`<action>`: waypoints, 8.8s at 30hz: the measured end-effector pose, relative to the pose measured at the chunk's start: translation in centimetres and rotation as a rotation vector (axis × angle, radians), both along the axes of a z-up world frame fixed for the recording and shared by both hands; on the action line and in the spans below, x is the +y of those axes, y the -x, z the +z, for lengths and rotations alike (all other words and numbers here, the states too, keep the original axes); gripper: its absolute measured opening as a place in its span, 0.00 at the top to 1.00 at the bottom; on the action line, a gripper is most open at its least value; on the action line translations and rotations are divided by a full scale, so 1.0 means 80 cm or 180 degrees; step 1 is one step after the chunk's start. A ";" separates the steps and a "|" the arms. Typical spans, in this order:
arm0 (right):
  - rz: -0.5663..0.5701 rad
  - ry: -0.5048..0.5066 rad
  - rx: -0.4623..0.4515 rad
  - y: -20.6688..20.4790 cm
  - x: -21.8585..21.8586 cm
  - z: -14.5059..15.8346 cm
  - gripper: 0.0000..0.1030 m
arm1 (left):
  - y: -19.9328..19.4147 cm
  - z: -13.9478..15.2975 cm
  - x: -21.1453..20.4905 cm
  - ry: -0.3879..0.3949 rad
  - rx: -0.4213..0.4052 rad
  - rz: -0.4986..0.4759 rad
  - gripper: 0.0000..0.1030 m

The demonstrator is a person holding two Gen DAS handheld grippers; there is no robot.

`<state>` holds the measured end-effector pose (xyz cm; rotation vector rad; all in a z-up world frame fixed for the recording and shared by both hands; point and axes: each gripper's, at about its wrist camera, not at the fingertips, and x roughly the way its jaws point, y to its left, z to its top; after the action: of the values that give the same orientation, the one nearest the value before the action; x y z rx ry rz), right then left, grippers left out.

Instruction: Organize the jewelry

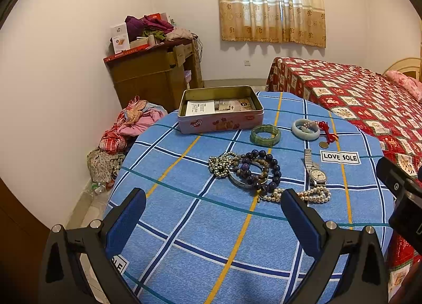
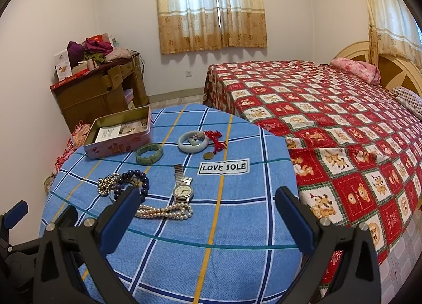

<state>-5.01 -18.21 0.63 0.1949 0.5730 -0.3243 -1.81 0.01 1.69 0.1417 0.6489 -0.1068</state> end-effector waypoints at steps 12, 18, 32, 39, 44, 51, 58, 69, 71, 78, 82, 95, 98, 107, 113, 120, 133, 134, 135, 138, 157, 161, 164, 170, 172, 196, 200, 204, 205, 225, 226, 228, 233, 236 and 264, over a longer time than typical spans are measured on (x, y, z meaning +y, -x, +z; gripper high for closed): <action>0.0009 -0.0042 0.0053 -0.002 -0.001 -0.004 0.00 | -0.004 -0.004 0.001 -0.0048 0.0035 0.0021 0.01; 0.0013 -0.0080 0.0111 -0.007 -0.003 -0.007 0.00 | -0.011 -0.011 -0.003 -0.0186 0.0136 0.0072 0.01; 0.0018 -0.0164 0.0199 -0.012 -0.006 -0.012 0.00 | -0.028 -0.023 -0.004 -0.0337 0.0423 0.0141 0.01; 0.0038 -0.0222 0.0268 -0.018 -0.009 -0.018 0.00 | -0.039 -0.035 -0.009 -0.0375 0.0645 0.0108 0.01; 0.0055 -0.0348 0.0320 -0.022 -0.020 -0.024 0.10 | -0.047 -0.047 -0.007 -0.0339 0.0815 0.0114 0.01; 0.0091 -0.0459 0.0418 -0.029 -0.025 -0.034 0.19 | -0.057 -0.058 -0.007 -0.0339 0.0907 0.0130 0.01; 0.0172 -0.0503 0.0567 -0.051 -0.051 -0.039 0.31 | -0.068 -0.068 -0.003 -0.0382 0.0848 0.0122 0.01; 0.0325 -0.0688 0.0853 -0.091 -0.048 -0.064 0.32 | -0.098 -0.093 -0.007 -0.0399 0.1203 0.0147 0.01; 0.0355 -0.0683 0.0882 -0.096 -0.044 -0.067 0.32 | -0.101 -0.095 -0.006 -0.0387 0.1235 0.0148 0.01; 0.0362 -0.0661 0.0959 -0.106 -0.041 -0.075 0.32 | -0.111 -0.104 -0.004 -0.0351 0.1308 0.0168 0.01; 0.0331 -0.0676 0.0989 -0.109 -0.044 -0.077 0.32 | -0.112 -0.105 -0.006 -0.0363 0.1318 0.0158 0.01; 0.0371 -0.0673 0.1043 -0.119 -0.041 -0.081 0.32 | -0.115 -0.108 -0.006 -0.0411 0.1316 0.0158 0.01; 0.0370 -0.0671 0.1041 -0.118 -0.041 -0.082 0.32 | -0.116 -0.109 -0.006 -0.0433 0.1309 0.0177 0.01; 0.0450 -0.0716 0.1108 -0.128 -0.045 -0.087 0.32 | -0.118 -0.108 -0.008 -0.0546 0.1238 0.0206 0.01; 0.0630 -0.0660 0.1283 -0.153 -0.026 -0.101 0.32 | -0.119 -0.109 -0.009 -0.0661 0.1201 0.0252 0.01; 0.0641 -0.0359 0.1395 -0.175 -0.009 -0.111 0.32 | -0.120 -0.108 -0.007 -0.0735 0.1164 0.0295 0.01; 0.0698 -0.0180 0.1392 -0.178 -0.006 -0.110 0.62 | -0.123 -0.109 -0.004 -0.0680 0.1192 0.0283 0.01; 0.0698 -0.0250 0.1380 -0.177 -0.010 -0.109 0.62 | -0.123 -0.108 -0.004 -0.0678 0.1193 0.0284 0.01; 0.0696 -0.0336 0.1357 -0.175 -0.015 -0.107 0.62 | -0.122 -0.108 -0.004 -0.0671 0.1192 0.0281 0.01; 0.0669 -0.0589 0.1232 -0.166 -0.032 -0.096 0.63 | -0.120 -0.105 -0.004 -0.0621 0.1189 0.0250 0.01; 0.0662 -0.1072 0.0772 -0.089 -0.097 -0.058 0.62 | -0.102 -0.073 -0.003 0.0414 0.1044 -0.0467 0.01; 0.0645 -0.1093 0.0851 -0.078 -0.107 -0.069 0.62 | -0.093 -0.070 -0.042 0.0376 0.1057 -0.0798 0.01; 0.0574 -0.1029 0.0922 -0.069 -0.114 -0.080 0.62 | -0.091 -0.071 -0.067 0.0456 0.1154 -0.0929 0.01; 0.0534 -0.1063 0.0938 -0.061 -0.125 -0.089 0.62 | -0.091 -0.080 -0.108 0.0318 0.1156 -0.1055 0.09; 0.0558 -0.1031 0.0911 -0.059 -0.125 -0.087 0.62 | -0.097 -0.087 -0.115 0.0347 0.1301 -0.1080 0.27; 0.0400 -0.0966 0.0500 -0.027 -0.164 -0.071 0.41 | -0.134 -0.104 -0.164 0.0358 0.1414 -0.0849 0.25; 0.0383 -0.0981 0.0509 -0.024 -0.166 -0.072 0.41 | -0.133 -0.110 -0.180 0.0047 0.1244 -0.0741 0.28; 0.0389 -0.0924 0.0487 -0.019 -0.164 -0.068 0.41 | -0.127 -0.108 -0.176 0.0036 0.1081 -0.0848 0.67; 0.0398 -0.0921 0.0485 -0.019 -0.164 -0.067 0.41 | -0.129 -0.107 -0.174 0.0043 0.1093 -0.0870 0.71; 0.0602 -0.0433 0.0952 -0.049 -0.097 -0.102 0.36 | -0.094 -0.014 -0.095 0.1038 0.0653 -0.1523 0.95; 0.0583 -0.0362 0.0961 -0.050 -0.093 -0.102 0.36 | -0.094 -0.013 -0.094 0.1019 0.0651 -0.1503 0.95; 0.0583 -0.0286 0.0990 -0.054 -0.089 -0.102 0.39 | -0.095 -0.014 -0.095 0.0932 0.0642 -0.1460 0.94; 0.0575 -0.0373 0.1060 -0.062 -0.094 -0.099 0.65 | -0.096 -0.017 -0.092 0.0703 0.0604 -0.1333 0.94; 0.0551 -0.0486 0.1028 -0.062 -0.099 -0.091 0.65 | -0.101 -0.016 -0.085 0.0658 0.0606 -0.1252 0.94; 0.1215 -0.0669 0.0011 -0.262 -0.010 0.056 0.65 | -0.242 0.033 -0.015 0.0526 0.0076 -0.0635 0.94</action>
<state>15.93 -19.00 5.12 0.2818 0.6341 0.1064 17.53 -1.16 4.37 0.0453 0.6459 -0.3536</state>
